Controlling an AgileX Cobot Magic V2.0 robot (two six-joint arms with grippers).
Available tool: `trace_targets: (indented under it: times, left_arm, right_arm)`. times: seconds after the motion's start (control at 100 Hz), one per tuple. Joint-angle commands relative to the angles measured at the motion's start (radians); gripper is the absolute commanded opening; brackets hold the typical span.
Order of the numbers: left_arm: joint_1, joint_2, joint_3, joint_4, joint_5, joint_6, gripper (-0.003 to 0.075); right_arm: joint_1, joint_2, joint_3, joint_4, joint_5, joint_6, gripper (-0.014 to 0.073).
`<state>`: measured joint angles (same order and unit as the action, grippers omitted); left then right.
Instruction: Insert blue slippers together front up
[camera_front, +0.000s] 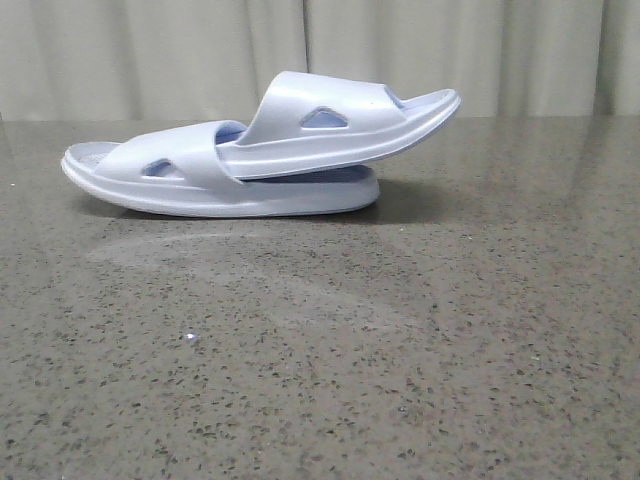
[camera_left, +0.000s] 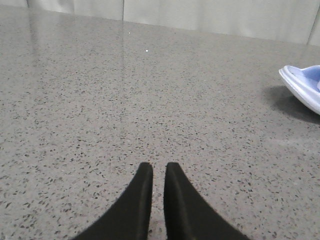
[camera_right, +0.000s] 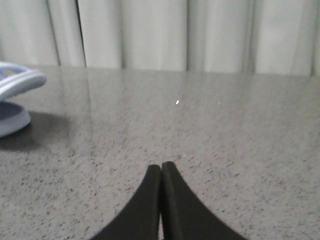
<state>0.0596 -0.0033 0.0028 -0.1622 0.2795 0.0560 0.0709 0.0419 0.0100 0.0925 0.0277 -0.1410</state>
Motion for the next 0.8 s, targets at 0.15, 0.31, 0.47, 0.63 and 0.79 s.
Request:
trace_targets:
  times: [0.15,0.31,0.47,0.63,0.79]
  left_arm:
    - [0.002,-0.025,0.009,-0.012,-0.066,-0.008,0.0015]
    - [0.002,-0.025,0.009,-0.012,-0.066,-0.008,0.0015]
    - [0.002,-0.025,0.009,-0.012,-0.066,-0.008,0.0015]
    - [0.002,-0.025,0.009,-0.012,-0.066,-0.008,0.0015]
    - [0.002,-0.025,0.009,-0.012,-0.066,-0.008,0.0015]
  right_arm:
    - [-0.060,-0.072,0.021,-0.021,0.079,0.017,-0.0089]
    - [-0.060,-0.072,0.021,-0.019,0.054,0.017,-0.0089]
    - [-0.060,-0.072,0.021,-0.019,0.057,0.017,-0.0089]
    - [-0.060,-0.072,0.021,-0.019,0.057,0.017,-0.0089]
    - [-0.060,-0.072,0.021,-0.019,0.057,0.017,-0.0089]
